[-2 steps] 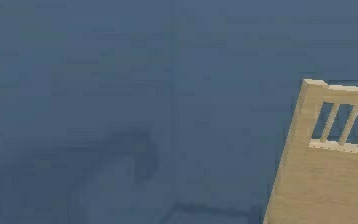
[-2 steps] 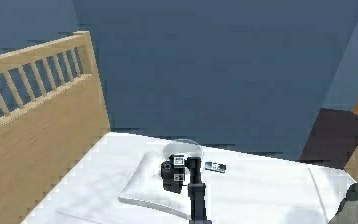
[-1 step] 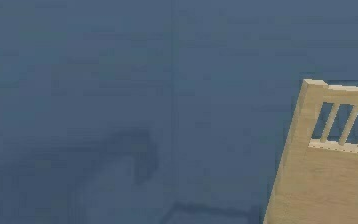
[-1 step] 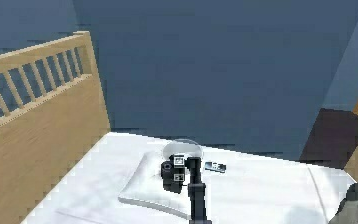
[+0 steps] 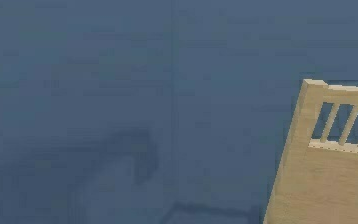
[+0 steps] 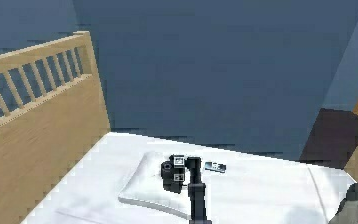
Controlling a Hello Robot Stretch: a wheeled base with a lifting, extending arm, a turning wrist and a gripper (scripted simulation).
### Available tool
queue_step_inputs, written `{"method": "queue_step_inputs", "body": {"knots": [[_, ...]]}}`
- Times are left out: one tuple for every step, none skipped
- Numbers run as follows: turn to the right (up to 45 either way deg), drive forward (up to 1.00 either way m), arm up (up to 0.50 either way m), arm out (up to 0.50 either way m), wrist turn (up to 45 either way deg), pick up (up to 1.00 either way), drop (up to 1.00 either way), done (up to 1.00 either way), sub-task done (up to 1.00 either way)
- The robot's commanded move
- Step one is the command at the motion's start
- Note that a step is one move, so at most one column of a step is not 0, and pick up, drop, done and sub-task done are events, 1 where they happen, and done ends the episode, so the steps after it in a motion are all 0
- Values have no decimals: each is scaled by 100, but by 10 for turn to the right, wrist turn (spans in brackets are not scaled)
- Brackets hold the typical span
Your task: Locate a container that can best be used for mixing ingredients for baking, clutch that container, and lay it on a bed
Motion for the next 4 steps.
{"method": "queue_step_inputs", "body": {"knots": [[0,0,10,0,0,0,0,0,0],[0,0,0,-8,0,0,0,0,0],[0,0,22,0,0,0,0,0,0],[0,0,0,0,-450,0,0,0,0]]}}
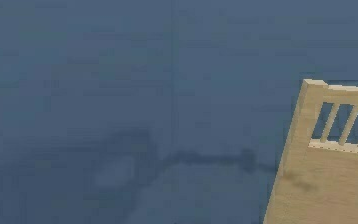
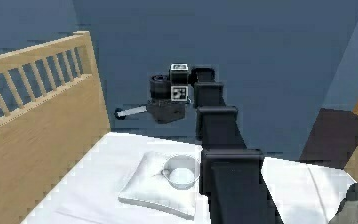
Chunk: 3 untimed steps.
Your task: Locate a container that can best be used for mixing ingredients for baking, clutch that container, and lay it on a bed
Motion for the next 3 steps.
{"method": "queue_step_inputs", "body": {"knots": [[0,0,0,0,-450,0,0,0,0],[0,0,0,0,-450,0,0,0,0],[0,0,0,0,-90,0,0,0,0]]}}
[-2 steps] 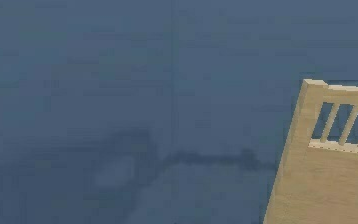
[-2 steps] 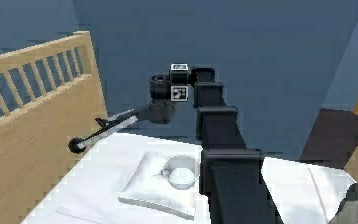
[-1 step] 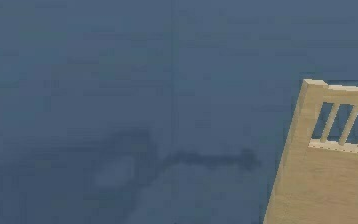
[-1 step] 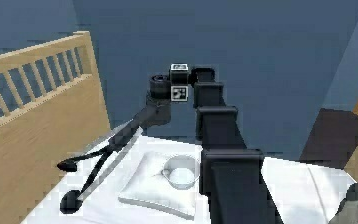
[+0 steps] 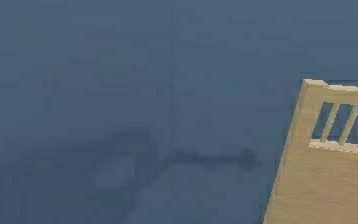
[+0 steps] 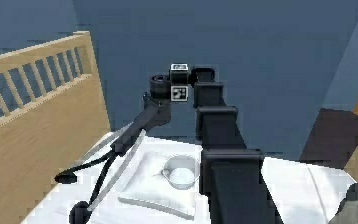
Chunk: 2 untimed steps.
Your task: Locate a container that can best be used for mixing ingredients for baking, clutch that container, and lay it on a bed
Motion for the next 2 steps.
{"method": "queue_step_inputs", "body": {"knots": [[0,0,0,-26,0,0,0,0,0],[30,0,0,0,0,0,0,0,0]]}}
